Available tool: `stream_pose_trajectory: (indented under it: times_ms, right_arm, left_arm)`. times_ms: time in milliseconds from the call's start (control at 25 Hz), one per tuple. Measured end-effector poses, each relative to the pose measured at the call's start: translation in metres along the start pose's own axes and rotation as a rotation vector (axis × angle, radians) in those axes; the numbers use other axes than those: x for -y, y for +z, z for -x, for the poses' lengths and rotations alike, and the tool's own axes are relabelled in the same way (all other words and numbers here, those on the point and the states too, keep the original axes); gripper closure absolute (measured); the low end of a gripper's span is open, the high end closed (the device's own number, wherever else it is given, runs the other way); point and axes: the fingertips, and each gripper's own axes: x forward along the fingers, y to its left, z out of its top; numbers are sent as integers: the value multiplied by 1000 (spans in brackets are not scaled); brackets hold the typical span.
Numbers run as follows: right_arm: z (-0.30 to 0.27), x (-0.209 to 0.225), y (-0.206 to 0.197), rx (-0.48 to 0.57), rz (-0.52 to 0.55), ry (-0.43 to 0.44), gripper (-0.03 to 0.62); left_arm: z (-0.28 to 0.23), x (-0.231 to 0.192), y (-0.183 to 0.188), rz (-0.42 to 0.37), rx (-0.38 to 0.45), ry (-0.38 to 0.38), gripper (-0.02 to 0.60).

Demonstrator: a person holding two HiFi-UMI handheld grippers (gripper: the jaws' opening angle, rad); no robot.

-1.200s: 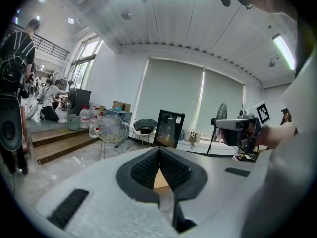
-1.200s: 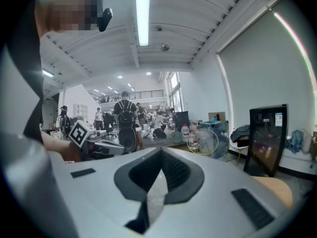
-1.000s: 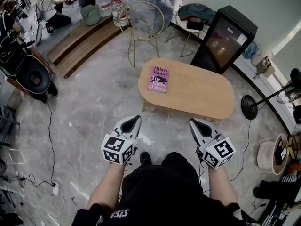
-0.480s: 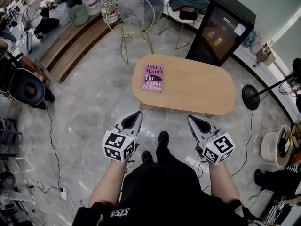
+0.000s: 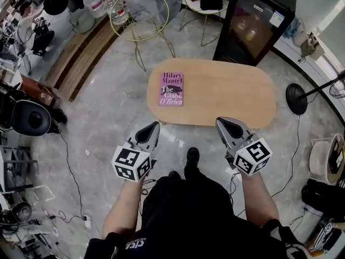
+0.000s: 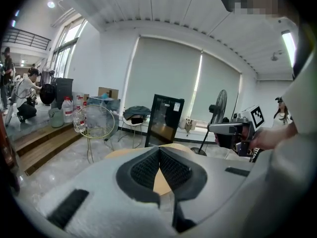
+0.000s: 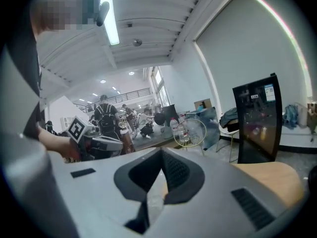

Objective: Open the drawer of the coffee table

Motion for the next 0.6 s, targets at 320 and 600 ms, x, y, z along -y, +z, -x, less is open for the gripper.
stream_pose_trajectory:
  times_ms: [320, 600]
  right_arm:
    - [-33, 23, -30, -89, -19, 15, 589]
    - [-51, 9, -42, -104, 28, -2, 589]
  left_arm:
    - [-42, -30, -10, 52, -28, 4, 577]
    - [-61, -30, -39, 8, -22, -71, 577]
